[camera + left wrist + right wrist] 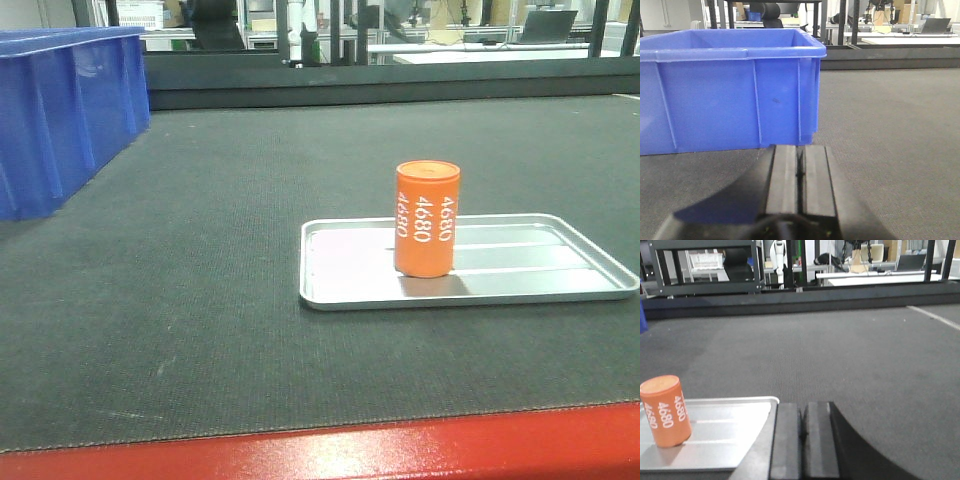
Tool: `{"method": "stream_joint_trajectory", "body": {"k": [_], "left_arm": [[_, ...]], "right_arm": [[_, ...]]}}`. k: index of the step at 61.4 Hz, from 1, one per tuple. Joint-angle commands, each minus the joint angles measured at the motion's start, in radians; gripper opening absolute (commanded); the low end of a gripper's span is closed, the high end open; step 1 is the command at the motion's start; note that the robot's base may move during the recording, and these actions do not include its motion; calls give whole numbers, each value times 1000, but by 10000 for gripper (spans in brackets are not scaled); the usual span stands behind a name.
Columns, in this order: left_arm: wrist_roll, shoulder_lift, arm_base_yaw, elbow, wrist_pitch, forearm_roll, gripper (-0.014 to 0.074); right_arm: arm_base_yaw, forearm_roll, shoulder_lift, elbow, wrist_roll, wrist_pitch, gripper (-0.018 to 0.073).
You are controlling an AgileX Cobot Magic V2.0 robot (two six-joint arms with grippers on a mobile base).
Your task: Grab orange capacitor from left shelf to right conveyor
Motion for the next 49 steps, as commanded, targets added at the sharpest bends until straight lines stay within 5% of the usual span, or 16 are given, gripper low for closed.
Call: {"method": "stream_joint_trajectory", "body": {"k": [1, 49], "left_arm": [[0, 10, -6, -8, -85, -5, -105], [0, 10, -6, -8, -85, 0, -105]], "right_arm": [[0, -5, -20, 3, -8, -103, 46], [0, -5, -20, 3, -8, -102, 46]]}}
